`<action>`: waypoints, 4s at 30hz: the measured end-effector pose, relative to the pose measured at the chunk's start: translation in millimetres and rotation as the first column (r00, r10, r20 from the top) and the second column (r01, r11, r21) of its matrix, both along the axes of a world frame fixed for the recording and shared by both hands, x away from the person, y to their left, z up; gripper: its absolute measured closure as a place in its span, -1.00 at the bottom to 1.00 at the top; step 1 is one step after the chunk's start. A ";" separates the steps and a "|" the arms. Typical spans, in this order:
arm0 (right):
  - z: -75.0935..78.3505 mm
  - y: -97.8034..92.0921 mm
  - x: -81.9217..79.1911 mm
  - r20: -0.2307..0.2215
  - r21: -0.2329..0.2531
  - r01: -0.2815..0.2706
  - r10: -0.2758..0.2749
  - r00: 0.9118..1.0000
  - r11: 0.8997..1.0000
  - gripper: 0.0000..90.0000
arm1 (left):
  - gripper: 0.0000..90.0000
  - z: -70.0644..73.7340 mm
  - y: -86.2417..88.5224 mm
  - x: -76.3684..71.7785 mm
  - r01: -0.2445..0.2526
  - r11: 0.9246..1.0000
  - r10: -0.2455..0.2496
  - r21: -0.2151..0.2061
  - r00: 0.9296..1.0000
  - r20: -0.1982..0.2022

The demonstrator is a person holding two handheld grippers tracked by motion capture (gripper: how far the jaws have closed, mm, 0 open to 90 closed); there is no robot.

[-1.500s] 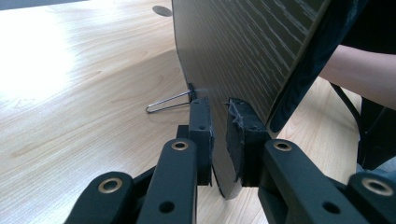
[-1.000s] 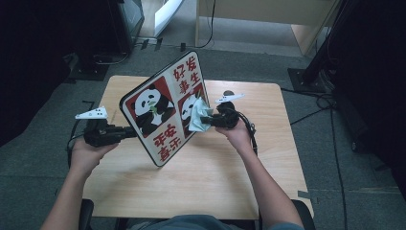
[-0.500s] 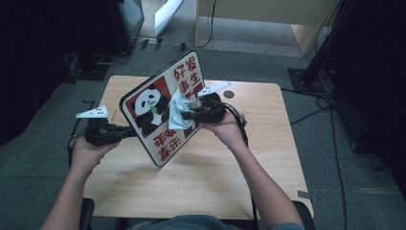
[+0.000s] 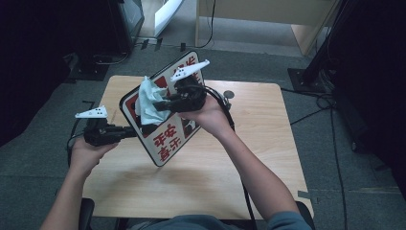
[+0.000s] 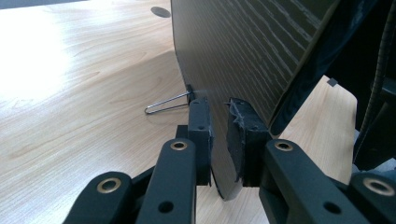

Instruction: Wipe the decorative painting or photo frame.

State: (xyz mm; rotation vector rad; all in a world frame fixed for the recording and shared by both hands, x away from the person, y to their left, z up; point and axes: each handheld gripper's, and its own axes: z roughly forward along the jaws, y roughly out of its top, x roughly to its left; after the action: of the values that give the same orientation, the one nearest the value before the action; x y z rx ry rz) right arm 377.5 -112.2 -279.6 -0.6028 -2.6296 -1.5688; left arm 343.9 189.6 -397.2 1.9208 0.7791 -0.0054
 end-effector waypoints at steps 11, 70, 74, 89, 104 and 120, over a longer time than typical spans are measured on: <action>37.9 37.4 4.7 0.020 0.039 -0.126 0.125 0.992 0.991 0.74 | 0.78 0.4 4.4 -0.4 -0.007 1.000 0.007 -0.003 1.000 0.001; 2.6 88.5 -15.2 -0.027 -0.077 -0.216 0.214 0.976 0.973 0.73 | 0.00 -6.6 20.7 0.7 -0.038 0.999 0.039 -0.003 0.995 0.097; -2.6 86.3 -16.1 -0.030 -0.074 -0.220 0.219 0.975 0.973 0.73 | -0.06 -6.6 23.2 2.1 -0.077 0.997 0.079 -0.028 0.993 0.083; -20.7 79.2 -21.0 -0.056 -0.080 -0.221 0.217 0.975 0.972 0.73 | -0.22 -10.1 34.7 5.2 -0.098 0.994 0.101 -0.055 0.993 0.063; -41.2 72.8 -24.1 -0.087 -0.074 -0.211 0.204 0.975 0.975 0.73 | -0.24 -13.4 37.2 4.0 -0.117 0.992 0.121 -0.052 0.988 0.094; -61.2 66.6 -28.2 -0.105 -0.073 -0.204 0.196 0.975 0.976 0.73 | -0.24 -13.1 35.9 2.7 -0.111 0.993 0.114 -0.036 0.989 0.097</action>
State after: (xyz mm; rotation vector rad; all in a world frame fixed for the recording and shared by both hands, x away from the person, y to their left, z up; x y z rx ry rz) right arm 349.3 -45.6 -340.8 -0.3906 -2.6006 -1.3449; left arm 346.6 225.5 -410.3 1.8313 0.8146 0.1453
